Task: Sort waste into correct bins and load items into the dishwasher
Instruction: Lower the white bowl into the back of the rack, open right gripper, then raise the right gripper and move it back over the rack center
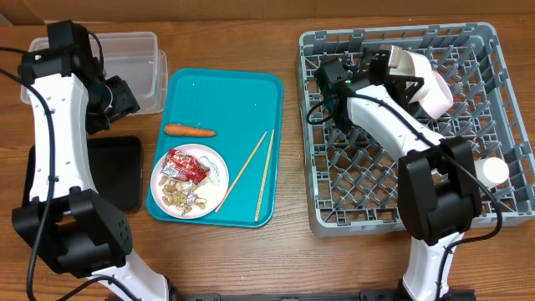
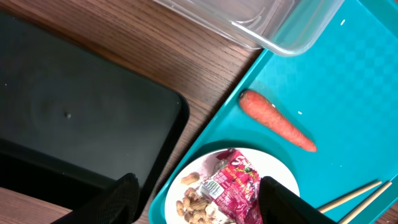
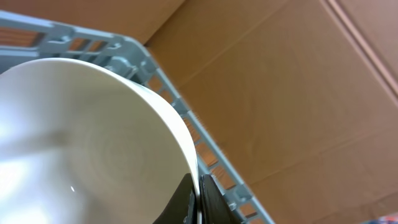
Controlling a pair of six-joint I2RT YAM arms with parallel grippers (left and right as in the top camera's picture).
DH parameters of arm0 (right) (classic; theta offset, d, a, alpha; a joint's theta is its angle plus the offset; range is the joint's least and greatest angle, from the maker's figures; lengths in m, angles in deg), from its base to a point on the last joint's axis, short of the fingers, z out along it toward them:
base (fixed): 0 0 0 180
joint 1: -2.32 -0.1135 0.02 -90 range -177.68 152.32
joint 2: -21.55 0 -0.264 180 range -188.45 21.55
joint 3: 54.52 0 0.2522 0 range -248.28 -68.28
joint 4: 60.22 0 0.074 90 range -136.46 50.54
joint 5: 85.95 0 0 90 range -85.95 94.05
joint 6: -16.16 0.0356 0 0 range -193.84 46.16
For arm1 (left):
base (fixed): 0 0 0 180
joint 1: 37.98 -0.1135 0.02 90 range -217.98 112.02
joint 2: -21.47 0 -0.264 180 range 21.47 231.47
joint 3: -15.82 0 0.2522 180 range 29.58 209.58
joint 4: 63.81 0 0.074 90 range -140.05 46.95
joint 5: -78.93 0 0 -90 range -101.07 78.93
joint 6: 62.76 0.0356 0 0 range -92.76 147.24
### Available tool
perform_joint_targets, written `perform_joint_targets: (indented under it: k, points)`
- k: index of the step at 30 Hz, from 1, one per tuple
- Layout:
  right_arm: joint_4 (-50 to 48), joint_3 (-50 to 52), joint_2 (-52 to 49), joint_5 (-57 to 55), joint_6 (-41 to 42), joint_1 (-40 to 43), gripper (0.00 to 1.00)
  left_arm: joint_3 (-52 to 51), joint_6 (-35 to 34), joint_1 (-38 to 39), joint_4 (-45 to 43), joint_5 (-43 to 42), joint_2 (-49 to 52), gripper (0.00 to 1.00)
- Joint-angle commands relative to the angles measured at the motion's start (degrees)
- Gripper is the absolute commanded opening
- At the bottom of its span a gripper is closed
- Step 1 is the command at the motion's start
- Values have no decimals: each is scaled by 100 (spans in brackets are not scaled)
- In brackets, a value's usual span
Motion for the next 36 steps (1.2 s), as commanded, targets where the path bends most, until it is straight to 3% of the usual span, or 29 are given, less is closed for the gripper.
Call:
perform_joint_targets:
  k: [1, 20, 21, 23, 25, 26, 28, 36]
  points:
    - [-63, 24, -55, 474, 11, -188, 4, 142, -114, 2, -22, -26, -177, 64]
    - [105, 24, -55, 1635, 7, -855, 4, 142, -116, 2, -48, -28, -177, 64]
    - [120, 24, -55, 1633, 9, -925, 10, 142, -116, 2, -48, -28, -177, 64]
    - [179, 24, -55, 1628, 7, -1032, 35, 142, -114, 2, -46, -28, -177, 64]
    - [256, 24, -55, 1631, 9, -1095, 52, 142, -114, 2, -46, -28, -177, 64]
    - [291, 24, -55, 1628, 7, -1108, 66, 142, -114, 2, -44, -28, -177, 64]
    - [396, 20, -55, 1633, 11, -1108, 81, 142, -114, 2, -46, -28, -177, 64]
    - [546, 2, 590, 2247, 98, -1073, 86, 142, -114, 2, -42, -28, -177, 64]
